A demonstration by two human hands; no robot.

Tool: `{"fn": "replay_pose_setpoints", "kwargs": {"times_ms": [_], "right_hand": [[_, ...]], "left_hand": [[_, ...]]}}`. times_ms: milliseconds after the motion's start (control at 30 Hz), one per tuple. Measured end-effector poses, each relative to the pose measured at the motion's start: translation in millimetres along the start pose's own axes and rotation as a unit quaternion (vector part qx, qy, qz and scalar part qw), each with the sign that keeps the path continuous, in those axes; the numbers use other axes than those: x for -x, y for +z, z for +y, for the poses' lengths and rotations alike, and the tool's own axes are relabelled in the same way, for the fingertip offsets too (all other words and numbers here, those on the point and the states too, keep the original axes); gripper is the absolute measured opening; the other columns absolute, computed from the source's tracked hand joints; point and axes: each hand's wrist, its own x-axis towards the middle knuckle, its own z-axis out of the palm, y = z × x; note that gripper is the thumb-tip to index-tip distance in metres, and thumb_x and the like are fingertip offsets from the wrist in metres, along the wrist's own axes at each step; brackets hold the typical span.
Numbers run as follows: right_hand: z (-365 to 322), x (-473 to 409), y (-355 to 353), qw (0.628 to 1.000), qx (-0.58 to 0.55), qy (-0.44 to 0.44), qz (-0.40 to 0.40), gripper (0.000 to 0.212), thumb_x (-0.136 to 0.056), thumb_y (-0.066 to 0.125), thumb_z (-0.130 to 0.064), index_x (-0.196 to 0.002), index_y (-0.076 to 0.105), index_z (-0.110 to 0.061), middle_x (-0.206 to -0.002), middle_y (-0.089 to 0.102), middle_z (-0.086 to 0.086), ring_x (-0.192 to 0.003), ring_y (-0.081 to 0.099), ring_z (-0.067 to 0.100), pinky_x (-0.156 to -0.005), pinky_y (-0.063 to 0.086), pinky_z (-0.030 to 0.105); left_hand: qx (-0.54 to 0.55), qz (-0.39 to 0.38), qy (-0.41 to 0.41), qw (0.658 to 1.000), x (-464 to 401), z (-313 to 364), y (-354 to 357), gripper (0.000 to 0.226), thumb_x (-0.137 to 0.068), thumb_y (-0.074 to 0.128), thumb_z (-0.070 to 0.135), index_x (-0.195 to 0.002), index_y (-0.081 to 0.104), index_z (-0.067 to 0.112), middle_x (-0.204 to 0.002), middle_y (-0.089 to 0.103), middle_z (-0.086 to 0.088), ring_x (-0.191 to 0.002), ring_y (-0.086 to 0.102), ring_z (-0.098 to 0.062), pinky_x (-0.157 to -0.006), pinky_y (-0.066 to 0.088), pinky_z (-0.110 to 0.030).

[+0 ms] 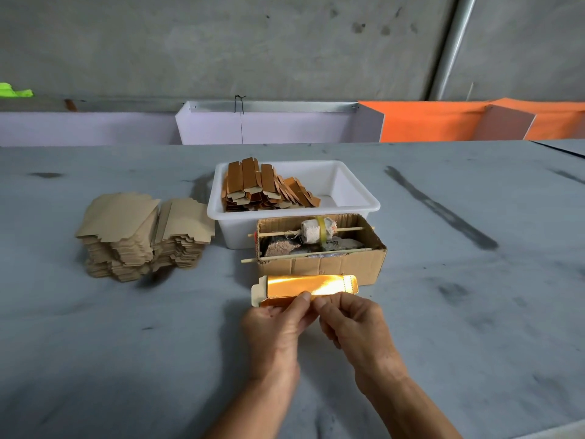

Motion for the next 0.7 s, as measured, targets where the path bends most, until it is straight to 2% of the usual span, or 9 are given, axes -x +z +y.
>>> {"fn": "replay_pose_setpoints", "kwargs": {"times_ms": [233,400,567,700], "right_hand": [[0.0,0.8,1.6,1.000,0.023,-0.003,0.002,0.034,-0.088,0.063,-0.012,-0.055,0.056,-0.013,-0.044,0.048,-0.007,-0.043,0.039,0.001,-0.044,0.034,0.012],[0.4,1.5,4.7,0.999,0.042,-0.008,0.009,0.037,-0.087,0.063,-0.013,-0.051,0.057,-0.015,-0.044,0.049,-0.008,-0.043,0.041,0.000,-0.045,0.035,0.012],[-1.2,1.4,6.5,0.999,0.049,0.006,0.015,0.037,-0.087,0.064,-0.014,-0.051,0.057,-0.015,-0.043,0.049,-0.008,-0.043,0.041,0.000,-0.046,0.035,0.014],[-3.6,0.7,8.4,0.997,0.061,0.021,0.034,0.037,-0.084,0.066,-0.015,-0.048,0.056,-0.013,-0.042,0.050,-0.007,-0.042,0.041,0.001,-0.046,0.036,0.016]], "left_hand": [[0.007,-0.001,-0.008,1.000,2.7,1.9,-2.6,0.005,-0.076,0.063,-0.015,-0.082,0.062,-0.016,-0.068,0.066,-0.018,-0.055,0.067,-0.020,-0.057,0.058,-0.028],[0.006,0.003,-0.018,1.000,2.7,1.7,-3.7,0.009,-0.077,0.063,-0.013,-0.085,0.064,-0.009,-0.070,0.068,-0.017,-0.058,0.068,-0.021,-0.058,0.059,-0.029],[-0.002,0.000,-0.024,1.000,4.1,1.5,-5.3,0.014,-0.078,0.064,-0.011,-0.092,0.063,-0.010,-0.078,0.068,-0.020,-0.061,0.069,-0.021,-0.063,0.060,-0.031],[0.010,-0.004,-0.031,0.999,5.3,1.9,-5.0,0.013,-0.079,0.062,-0.011,-0.092,0.063,-0.009,-0.074,0.068,-0.016,-0.060,0.069,-0.020,-0.062,0.059,-0.029]]}}
